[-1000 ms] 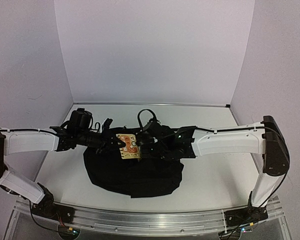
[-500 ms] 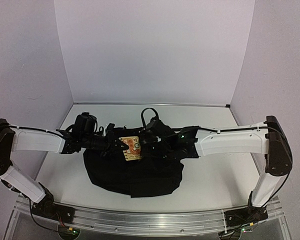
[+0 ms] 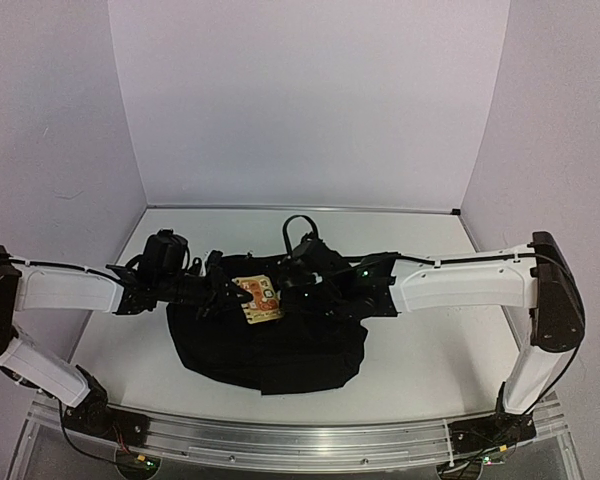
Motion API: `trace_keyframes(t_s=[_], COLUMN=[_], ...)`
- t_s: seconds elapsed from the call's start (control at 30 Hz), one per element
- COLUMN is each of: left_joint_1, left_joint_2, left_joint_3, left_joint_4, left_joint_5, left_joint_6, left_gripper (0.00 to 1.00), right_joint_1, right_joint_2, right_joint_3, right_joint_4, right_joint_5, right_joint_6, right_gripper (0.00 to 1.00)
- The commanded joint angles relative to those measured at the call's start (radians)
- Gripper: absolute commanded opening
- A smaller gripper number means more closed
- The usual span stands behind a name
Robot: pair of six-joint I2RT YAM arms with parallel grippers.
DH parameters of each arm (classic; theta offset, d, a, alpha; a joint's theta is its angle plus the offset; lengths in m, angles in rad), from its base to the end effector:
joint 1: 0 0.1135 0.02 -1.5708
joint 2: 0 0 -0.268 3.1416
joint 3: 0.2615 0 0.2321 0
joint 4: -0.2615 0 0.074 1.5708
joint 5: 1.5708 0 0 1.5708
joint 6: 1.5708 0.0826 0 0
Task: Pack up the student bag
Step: Place the stationery in the student bag.
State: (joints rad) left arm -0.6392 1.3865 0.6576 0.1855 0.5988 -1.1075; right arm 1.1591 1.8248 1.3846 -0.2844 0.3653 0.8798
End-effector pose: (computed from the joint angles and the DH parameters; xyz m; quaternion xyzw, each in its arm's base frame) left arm 0.2129 -0.2162 0.1988 -0.0521 0.8431 -0.5249 0.1047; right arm 0.1987 0.3813 0.2315 -0.0510 0.8983 0.2572 0.3526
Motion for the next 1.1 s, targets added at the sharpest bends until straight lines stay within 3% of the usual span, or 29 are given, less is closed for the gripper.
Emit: trace_keyframes(t_s=[0.0,0.4,0.73,0.83,1.07], left_joint_1=[-0.002,-0.075,-0.163,-0.163,-0.163], left_joint_2=[0.005,0.264,0.363,0.338,0.204], left_joint_3=[-0.007,0.167,0.250,0.231,0.211], left_joint_4=[0.070,0.327,0.315,0.266,0.021], left_joint_5=[-0.018,-0.029,-0.058,-0.073,-0.183], left_joint_6=[-0.019,-0.019,0.016,0.037,0.146], left_gripper=[0.00,0.00,0.02,0.23,0.49], right_joint_1=[0.005,0.005,0.005,0.004,0.003], right_joint_2=[-0.065,-0.056,-0.058,-0.056,-0.055], right_joint_3=[0.017,0.031,0.004,0.003,0.004], right_joint_4=[0.085,0.155,0.157,0.158,0.157], right_joint_5=[-0.013,-0.109,-0.075,-0.073,-0.077], right_joint_6=[-0.011,-0.033,-0.005,-0.006,-0.017], right_gripper=[0.00,0.00,0.00,0.00,0.00])
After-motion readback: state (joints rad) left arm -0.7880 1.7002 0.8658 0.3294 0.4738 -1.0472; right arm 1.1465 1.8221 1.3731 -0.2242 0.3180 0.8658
